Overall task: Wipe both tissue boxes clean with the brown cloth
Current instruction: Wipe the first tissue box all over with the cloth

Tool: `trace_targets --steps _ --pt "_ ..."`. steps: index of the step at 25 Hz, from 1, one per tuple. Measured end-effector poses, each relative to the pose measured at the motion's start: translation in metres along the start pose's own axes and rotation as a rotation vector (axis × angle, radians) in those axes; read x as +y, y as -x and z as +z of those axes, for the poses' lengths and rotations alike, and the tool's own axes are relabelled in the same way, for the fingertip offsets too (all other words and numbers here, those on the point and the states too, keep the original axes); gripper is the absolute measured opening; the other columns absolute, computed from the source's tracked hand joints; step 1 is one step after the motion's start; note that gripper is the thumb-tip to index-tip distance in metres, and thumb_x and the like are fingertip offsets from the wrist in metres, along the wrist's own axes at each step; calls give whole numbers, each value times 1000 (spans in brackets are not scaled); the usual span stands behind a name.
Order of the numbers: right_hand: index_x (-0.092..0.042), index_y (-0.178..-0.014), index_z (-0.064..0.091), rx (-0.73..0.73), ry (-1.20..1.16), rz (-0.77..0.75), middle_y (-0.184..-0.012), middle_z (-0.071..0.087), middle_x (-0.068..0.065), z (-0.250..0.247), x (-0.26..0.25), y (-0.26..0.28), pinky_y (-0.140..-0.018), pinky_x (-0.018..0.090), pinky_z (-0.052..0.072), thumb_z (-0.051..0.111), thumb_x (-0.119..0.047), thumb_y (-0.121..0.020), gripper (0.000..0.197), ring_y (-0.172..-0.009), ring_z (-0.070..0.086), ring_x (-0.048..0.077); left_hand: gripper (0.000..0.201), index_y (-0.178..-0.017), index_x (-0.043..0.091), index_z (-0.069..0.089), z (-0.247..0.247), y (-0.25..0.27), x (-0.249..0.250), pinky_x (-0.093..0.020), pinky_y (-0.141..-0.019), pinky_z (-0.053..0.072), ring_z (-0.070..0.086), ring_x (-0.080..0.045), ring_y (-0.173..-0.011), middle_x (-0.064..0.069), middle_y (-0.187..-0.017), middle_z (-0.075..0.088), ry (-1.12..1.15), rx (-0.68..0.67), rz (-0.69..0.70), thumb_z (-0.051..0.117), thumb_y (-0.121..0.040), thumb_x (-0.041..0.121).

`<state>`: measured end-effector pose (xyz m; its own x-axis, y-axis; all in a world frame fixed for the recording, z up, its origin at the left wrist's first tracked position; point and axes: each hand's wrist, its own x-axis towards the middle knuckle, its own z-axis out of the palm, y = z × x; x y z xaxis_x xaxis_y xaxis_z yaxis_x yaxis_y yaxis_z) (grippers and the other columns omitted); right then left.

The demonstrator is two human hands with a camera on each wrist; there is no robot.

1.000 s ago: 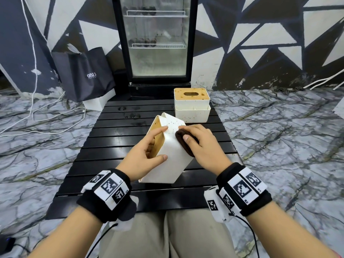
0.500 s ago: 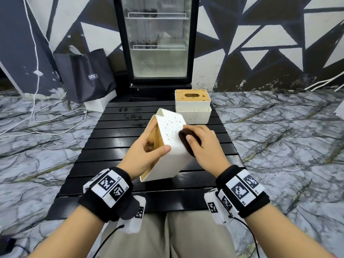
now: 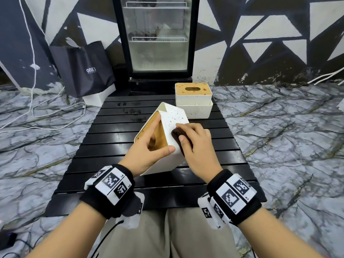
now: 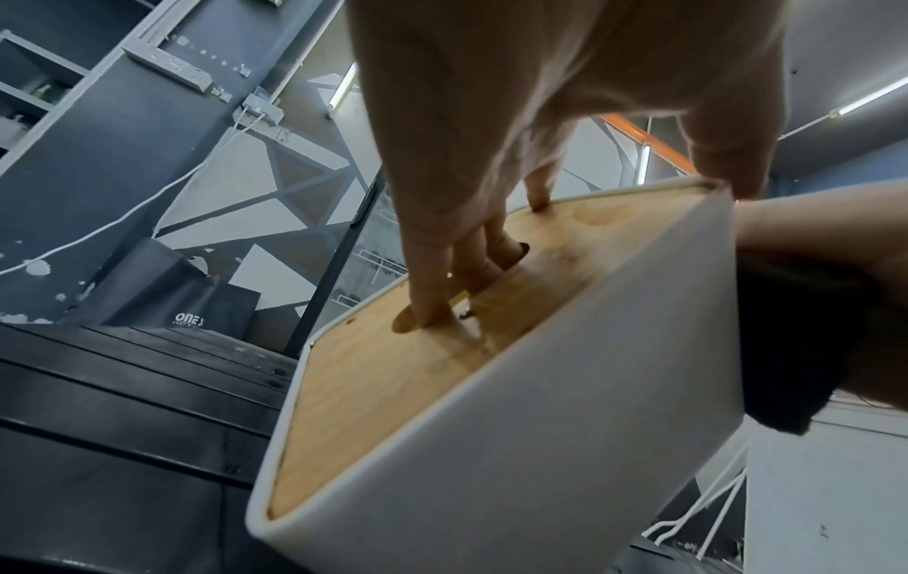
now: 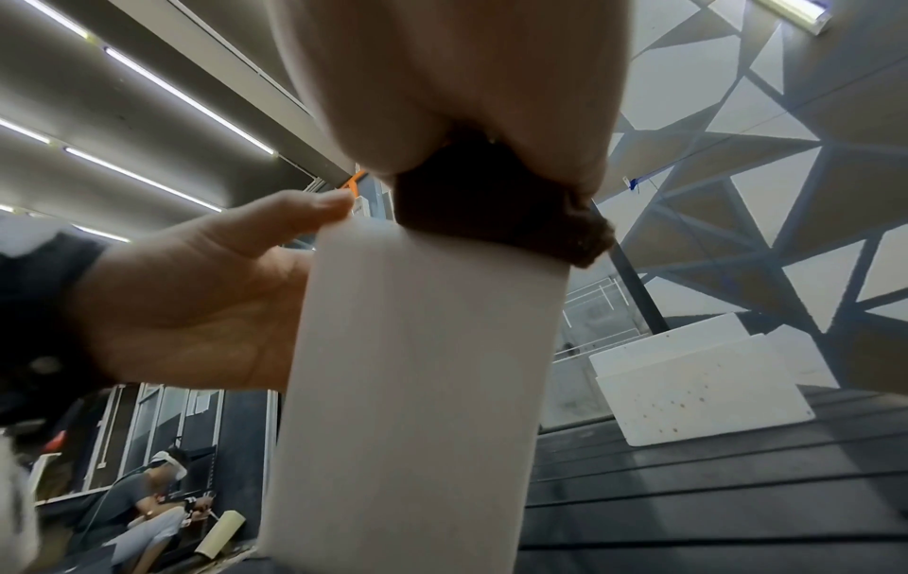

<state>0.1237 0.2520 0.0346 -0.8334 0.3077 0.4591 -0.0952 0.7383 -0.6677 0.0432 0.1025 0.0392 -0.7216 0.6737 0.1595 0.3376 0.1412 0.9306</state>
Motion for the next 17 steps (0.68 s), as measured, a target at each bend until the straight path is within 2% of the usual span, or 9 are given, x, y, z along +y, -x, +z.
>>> trace_targets --steps 3,7,12,15,17 --pt "-24 -125 52 -11 -34 -7 -121 49 -3 -5 10 5 -93 22 28 38 -29 -89 39 -105 37 16 100 -145 48 15 -1 -2 2 -26 -100 45 58 -12 -114 -2 -138 51 36 -30 -3 72 -62 46" --pt "-21 -124 54 4 -38 62 -120 50 -2 -6 9 -8 -90 21 26 41 -25 -92 35 -105 39 22 97 -138 54 17 1 -4 6 -12 -87 45 59 -9 -105 -6 -137 49 31 -38 -8 73 -59 47" --pt "-26 -127 51 -14 -68 -39 -122 49 -5 1 -1 2 -89 14 26 38 -29 -89 40 -103 35 14 93 -143 47 14 0 -4 7 -8 -83 44 60 -3 -102 -2 -128 55 43 -47 -4 70 -70 32" --pt "-27 -127 51 -33 -62 -66 -123 48 -5 -3 8 8 -92 8 25 40 -29 -90 39 -106 34 10 89 -135 56 18 -3 -2 8 -9 -83 45 61 -9 -103 1 -122 59 66 -47 -7 73 -68 35" --pt "-25 -126 52 -28 -53 -27 -123 49 -3 -5 10 2 -92 12 25 38 -30 -89 40 -105 35 14 87 -132 59 20 -3 -2 7 -10 -81 45 60 -9 -102 2 -123 58 78 -39 -6 74 -66 38"
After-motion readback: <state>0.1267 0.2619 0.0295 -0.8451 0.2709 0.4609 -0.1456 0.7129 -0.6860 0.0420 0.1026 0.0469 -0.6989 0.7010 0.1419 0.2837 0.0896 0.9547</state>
